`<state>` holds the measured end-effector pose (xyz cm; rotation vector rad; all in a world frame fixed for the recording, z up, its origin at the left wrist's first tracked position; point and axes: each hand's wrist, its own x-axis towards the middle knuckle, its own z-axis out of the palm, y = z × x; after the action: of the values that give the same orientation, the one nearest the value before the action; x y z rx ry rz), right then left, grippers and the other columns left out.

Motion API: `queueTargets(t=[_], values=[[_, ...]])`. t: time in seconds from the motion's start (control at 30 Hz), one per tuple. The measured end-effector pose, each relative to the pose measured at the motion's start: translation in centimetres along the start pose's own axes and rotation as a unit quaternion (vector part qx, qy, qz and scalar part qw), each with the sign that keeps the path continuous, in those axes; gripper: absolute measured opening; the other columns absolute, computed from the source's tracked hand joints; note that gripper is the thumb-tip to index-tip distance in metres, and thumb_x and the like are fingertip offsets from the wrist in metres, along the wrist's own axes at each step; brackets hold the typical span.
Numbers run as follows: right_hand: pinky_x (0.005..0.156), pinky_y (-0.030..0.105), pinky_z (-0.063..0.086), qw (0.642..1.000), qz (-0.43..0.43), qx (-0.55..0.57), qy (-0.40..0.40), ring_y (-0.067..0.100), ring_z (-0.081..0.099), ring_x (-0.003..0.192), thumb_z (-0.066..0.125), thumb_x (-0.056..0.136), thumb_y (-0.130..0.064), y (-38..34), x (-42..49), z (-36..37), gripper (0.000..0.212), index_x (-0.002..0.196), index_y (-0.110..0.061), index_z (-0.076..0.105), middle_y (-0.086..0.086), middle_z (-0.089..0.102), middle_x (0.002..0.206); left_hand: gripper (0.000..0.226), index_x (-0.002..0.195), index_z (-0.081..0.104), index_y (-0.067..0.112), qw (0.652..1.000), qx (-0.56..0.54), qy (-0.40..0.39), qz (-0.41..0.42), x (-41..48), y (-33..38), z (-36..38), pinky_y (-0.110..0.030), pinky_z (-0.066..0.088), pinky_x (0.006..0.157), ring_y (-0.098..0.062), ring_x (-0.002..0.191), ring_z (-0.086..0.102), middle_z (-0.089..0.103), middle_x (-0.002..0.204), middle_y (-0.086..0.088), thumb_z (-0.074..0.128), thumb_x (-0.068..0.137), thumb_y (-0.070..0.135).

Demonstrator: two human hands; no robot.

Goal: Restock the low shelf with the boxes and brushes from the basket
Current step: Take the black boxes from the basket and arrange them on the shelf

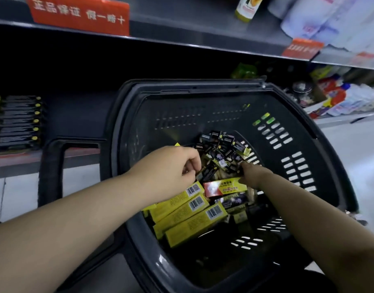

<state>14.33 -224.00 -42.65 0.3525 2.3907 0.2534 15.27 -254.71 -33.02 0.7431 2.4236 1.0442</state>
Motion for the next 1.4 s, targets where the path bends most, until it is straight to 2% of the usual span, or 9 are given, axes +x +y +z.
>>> queueTargets(t=[0.17,0.3,0.53,0.73,0.83,0.93,1.1,1.2,1.4], values=[[0.070,0.028,0.041,0.995,-0.076,-0.024,0.060,0.027,0.060,0.095,0.054,0.091,-0.028,-1.1,-0.7,-3.8,0.029,0.116,-0.013,0.054,0.008,0.064,0.105,0.016,0.094,0.061,0.032,1.000,-0.008,-0.014,-0.021,0.5,-0.3,0.4,-0.027,0.053,0.074,0.001,0.078,0.060,0.063,0.087,0.018,0.053,0.087,0.020],[0.063,0.028,0.044,0.955,-0.179,0.206,0.116,0.020,0.061,0.071,0.060,0.086,-0.026,-3.2,-4.4,-8.0,0.010,0.085,-0.015,0.061,0.003,0.067,0.076,0.026,0.116,0.056,0.028,0.996,-0.054,-0.014,-0.067,0.9,-0.5,0.7,-0.016,0.048,0.081,0.001,0.092,0.058,0.059,0.108,0.017,0.054,0.090,0.025],[0.055,0.016,0.053,0.836,-0.252,0.486,0.036,0.005,0.066,0.055,0.059,0.090,-0.022,-9.1,-9.5,-10.5,0.012,0.091,-0.011,0.066,0.000,0.070,0.071,0.062,0.138,0.035,0.027,0.951,-0.250,-0.015,-0.180,1.6,-0.4,0.7,-0.030,0.047,0.091,-0.009,0.105,0.056,0.057,0.116,0.010,0.058,0.084,0.049],[0.069,0.024,0.059,0.769,-0.268,0.580,-0.021,0.013,0.071,0.069,0.053,0.094,-0.032,-9.1,-9.2,-9.9,0.020,0.099,-0.014,0.062,0.001,0.074,0.077,0.037,0.118,0.049,0.018,0.899,-0.365,0.034,-0.239,1.8,-0.5,0.5,-0.048,0.051,0.092,-0.022,0.101,0.063,0.064,0.110,-0.007,0.064,0.087,0.029],[0.065,0.023,0.056,0.859,-0.199,0.472,-0.003,0.017,0.070,0.072,0.048,0.096,-0.039,-7.1,-6.5,-9.2,0.032,0.092,-0.012,0.064,0.003,0.073,0.075,0.027,0.113,0.052,0.016,0.874,-0.409,0.034,-0.260,1.9,-0.5,0.4,-0.047,0.052,0.090,-0.023,0.097,0.065,0.067,0.105,-0.008,0.062,0.089,0.022],[0.068,0.030,0.050,0.997,-0.021,0.050,0.050,0.023,0.062,0.080,0.051,0.095,-0.031,-3.7,-2.7,-6.7,0.029,0.102,-0.005,0.062,0.006,0.064,0.085,0.020,0.109,0.054,0.017,0.867,-0.419,0.030,-0.268,2.0,-0.5,0.4,-0.043,0.054,0.088,-0.023,0.095,0.066,0.068,0.103,-0.008,0.060,0.090,0.019],[0.083,0.033,0.044,0.987,0.047,0.141,-0.057,0.032,0.056,0.112,0.054,0.090,-0.047,-2.3,0.0,-0.9,0.092,0.143,0.009,0.004,0.021,0.056,0.124,0.028,0.118,0.052,0.015,0.872,-0.413,0.029,-0.262,2.0,-0.5,0.5,-0.042,0.054,0.088,-0.024,0.097,0.065,0.068,0.105,-0.010,0.059,0.091,0.019],[0.099,0.042,0.039,0.975,0.054,0.210,0.044,0.038,0.046,0.123,0.056,0.091,-0.036,-2.8,1.8,0.1,0.073,0.141,0.005,0.022,0.025,0.046,0.135,0.028,0.117,0.052,0.016,0.873,-0.412,0.021,-0.261,2.0,-0.6,0.5,-0.037,0.055,0.082,-0.022,0.096,0.065,0.067,0.106,-0.010,0.059,0.091,0.018],[0.063,0.033,0.041,0.987,0.091,0.044,0.121,0.030,0.059,0.105,0.050,0.095,-0.032,-2.3,2.6,-0.5,0.050,0.137,-0.009,0.035,0.012,0.051,0.129,0.027,0.117,0.053,0.014,0.863,-0.425,0.013,-0.272,1.9,-0.6,0.4,-0.034,0.054,0.079,-0.022,0.094,0.065,0.068,0.105,-0.010,0.059,0.090,0.016]])
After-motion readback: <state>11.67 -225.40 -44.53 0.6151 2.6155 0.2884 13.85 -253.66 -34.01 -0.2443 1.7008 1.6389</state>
